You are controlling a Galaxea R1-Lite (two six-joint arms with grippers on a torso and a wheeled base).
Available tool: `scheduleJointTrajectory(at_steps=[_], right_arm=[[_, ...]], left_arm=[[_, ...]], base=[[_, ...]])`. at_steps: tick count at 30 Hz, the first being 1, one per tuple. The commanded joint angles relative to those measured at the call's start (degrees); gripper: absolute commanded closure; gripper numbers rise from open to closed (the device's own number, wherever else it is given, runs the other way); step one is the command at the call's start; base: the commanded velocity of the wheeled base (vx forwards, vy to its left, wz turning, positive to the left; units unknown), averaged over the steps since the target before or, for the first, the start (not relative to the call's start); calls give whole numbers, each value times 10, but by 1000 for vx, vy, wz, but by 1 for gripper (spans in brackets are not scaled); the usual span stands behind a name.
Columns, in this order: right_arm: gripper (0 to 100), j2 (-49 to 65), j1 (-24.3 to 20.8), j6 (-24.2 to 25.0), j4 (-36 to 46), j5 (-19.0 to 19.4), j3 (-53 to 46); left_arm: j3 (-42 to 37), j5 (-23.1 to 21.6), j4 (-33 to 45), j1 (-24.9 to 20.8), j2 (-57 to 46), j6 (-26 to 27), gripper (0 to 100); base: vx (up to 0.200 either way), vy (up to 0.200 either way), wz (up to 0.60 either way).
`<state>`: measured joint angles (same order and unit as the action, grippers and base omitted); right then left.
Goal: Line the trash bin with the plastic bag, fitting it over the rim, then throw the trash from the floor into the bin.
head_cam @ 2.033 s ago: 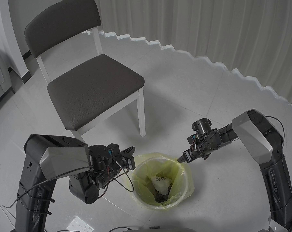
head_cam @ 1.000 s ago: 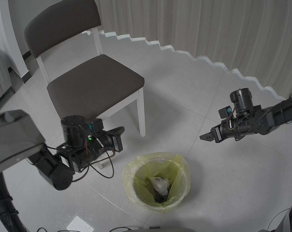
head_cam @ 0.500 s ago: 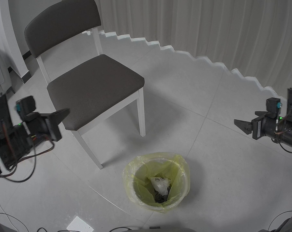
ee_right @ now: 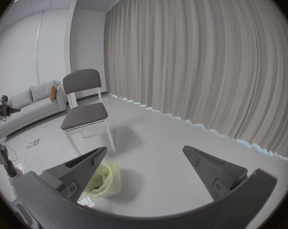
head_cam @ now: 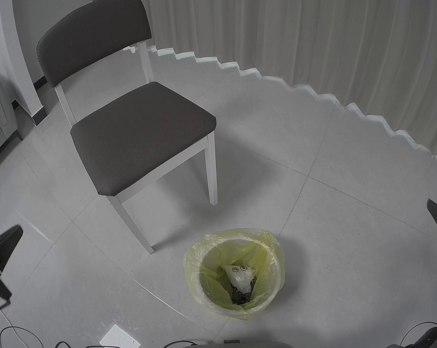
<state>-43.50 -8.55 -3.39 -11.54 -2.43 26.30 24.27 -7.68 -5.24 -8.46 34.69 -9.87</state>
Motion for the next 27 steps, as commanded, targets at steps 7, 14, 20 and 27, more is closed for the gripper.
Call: scheduleJointTrajectory(at_steps=[7,14,20,27], right_arm=[[0,393,63,32,278,31,-37],[0,435,83,37,275,26,-65],[0,435,83,48,238,26,-105],[0,435,83,45,60,25,-223]], left_arm=[[35,-46,241,35,-294,-31,100],[-17,-15,219,77,-321,-78,100],[-73,-6,204,85,-347,-56,100],[-169,22,79,85,-347,45,100]], base=[[0,0,0],[0,0,0],[0,0,0],[0,0,0]])
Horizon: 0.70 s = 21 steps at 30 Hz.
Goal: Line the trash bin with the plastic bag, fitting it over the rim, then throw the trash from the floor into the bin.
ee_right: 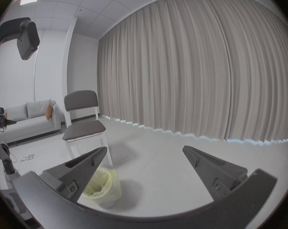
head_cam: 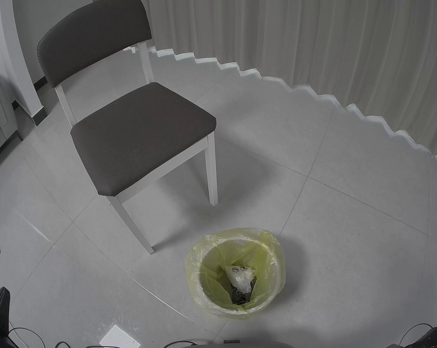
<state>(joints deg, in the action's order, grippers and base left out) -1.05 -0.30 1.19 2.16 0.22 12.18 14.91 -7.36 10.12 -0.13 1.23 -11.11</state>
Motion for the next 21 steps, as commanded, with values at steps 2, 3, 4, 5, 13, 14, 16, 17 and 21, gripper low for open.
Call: scheduleJointTrajectory(at_steps=[2,3,4,5,13,14,16,17,21], right_arm=[[0,10,0,-1,-124,-1,-109],[0,10,0,0,-141,0,-122],[0,10,0,3,-138,0,-122],[0,10,0,7,-125,0,-122],[0,10,1,1,-15,-30,-119],[0,10,1,0,-15,-30,-119],[0,10,1,1,-15,-30,-120],[0,10,1,1,-16,-31,-120],[0,10,1,-1,-15,-29,-120]], left_arm=[[-117,34,-128,2,-12,82,100],[-145,43,-159,2,-12,93,100],[-149,59,-171,2,-12,106,100],[-149,73,-164,2,-12,103,100],[-149,153,-138,2,-12,65,100],[-149,153,-138,2,-12,64,100],[-149,153,-137,2,-12,60,100],[-149,147,-137,2,-12,59,100],[-149,118,-136,2,-12,72,100]], base=[[0,0,0],[0,0,0],[0,0,0],[0,0,0],[0,0,0],[0,0,0],[0,0,0],[0,0,0],[0,0,0]])
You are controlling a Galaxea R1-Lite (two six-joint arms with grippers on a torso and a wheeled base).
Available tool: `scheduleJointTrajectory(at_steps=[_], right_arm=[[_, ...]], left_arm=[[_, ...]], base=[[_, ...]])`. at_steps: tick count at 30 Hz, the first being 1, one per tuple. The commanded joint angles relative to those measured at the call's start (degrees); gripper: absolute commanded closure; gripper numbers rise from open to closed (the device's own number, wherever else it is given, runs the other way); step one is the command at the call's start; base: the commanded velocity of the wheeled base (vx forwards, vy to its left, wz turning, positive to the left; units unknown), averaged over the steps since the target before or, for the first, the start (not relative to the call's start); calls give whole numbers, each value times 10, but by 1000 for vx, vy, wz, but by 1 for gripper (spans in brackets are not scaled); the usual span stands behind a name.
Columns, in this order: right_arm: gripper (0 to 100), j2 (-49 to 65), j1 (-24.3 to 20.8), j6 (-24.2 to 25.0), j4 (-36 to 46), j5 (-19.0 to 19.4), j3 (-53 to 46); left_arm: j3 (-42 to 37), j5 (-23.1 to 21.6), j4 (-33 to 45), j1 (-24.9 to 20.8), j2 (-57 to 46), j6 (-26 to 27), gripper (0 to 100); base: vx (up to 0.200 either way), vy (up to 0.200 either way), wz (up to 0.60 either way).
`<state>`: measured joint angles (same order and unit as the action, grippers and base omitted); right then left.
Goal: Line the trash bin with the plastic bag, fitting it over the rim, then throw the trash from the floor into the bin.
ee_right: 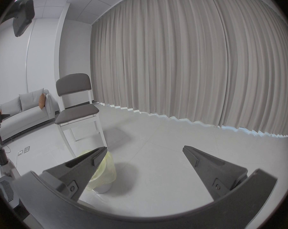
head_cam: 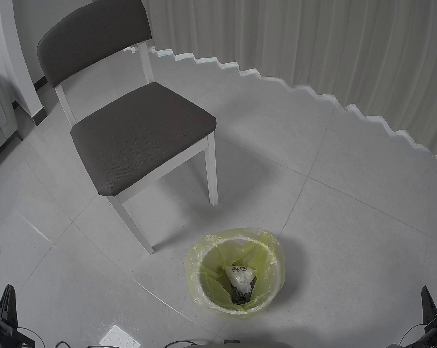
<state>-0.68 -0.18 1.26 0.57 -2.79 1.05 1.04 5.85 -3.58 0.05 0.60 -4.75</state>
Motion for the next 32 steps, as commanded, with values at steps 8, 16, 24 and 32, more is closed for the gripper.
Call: scheduleJointTrajectory(at_steps=[8,16,24,32], right_arm=[[0,5,0,-10,-3,17,-10],[0,7,0,-6,-2,-5,-10],[0,6,1,-3,-3,-6,-10],[0,7,1,-2,-3,-7,-10]], left_arm=[[-10,-58,33,0,-6,46,100],[-10,-57,33,0,-6,47,100],[-10,-57,32,0,-6,46,100],[-10,-58,32,0,-6,47,100]], base=[[0,0,0],[0,0,0],[0,0,0],[0,0,0]])
